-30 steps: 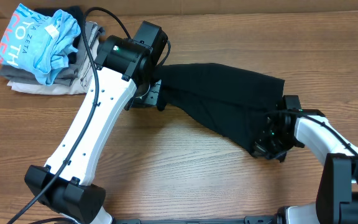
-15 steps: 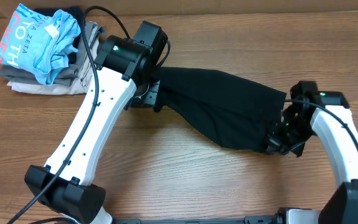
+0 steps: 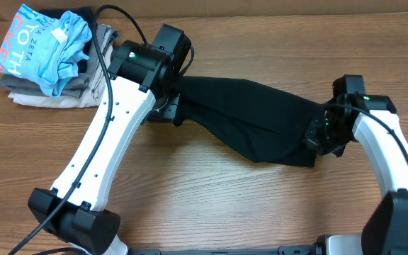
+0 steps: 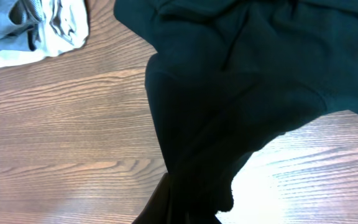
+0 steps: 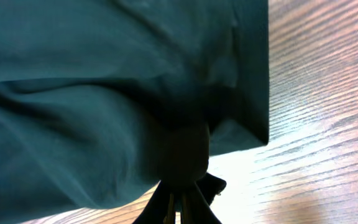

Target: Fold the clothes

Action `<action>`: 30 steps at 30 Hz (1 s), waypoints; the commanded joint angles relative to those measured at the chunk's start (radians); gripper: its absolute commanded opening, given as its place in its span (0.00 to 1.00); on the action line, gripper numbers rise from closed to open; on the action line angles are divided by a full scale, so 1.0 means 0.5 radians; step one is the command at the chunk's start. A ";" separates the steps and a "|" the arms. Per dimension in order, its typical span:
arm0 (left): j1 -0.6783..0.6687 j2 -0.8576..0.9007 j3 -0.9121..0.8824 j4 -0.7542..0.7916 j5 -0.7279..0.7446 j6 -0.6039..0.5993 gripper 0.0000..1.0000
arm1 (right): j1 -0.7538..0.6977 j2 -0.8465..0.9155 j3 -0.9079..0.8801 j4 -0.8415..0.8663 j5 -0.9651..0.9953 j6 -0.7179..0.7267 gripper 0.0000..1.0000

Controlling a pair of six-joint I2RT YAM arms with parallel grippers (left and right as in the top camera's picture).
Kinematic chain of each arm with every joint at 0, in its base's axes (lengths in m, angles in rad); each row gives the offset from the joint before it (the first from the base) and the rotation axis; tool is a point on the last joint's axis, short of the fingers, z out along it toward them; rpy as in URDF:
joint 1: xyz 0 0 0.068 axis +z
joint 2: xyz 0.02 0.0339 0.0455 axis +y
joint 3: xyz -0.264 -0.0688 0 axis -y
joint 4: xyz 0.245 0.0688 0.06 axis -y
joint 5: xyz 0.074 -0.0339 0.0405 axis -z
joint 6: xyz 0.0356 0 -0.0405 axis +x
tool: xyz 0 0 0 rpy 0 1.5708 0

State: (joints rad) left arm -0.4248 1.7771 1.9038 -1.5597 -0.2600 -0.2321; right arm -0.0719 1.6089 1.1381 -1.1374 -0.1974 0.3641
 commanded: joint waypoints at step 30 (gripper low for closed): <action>0.002 0.002 0.046 0.063 -0.072 0.016 0.04 | -0.472 0.040 0.043 -0.079 -0.034 -0.259 0.45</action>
State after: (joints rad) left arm -0.4248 1.7771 1.9038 -1.5314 -0.2741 -0.2321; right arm -0.3107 1.6321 1.1389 -1.1728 -0.2085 0.2440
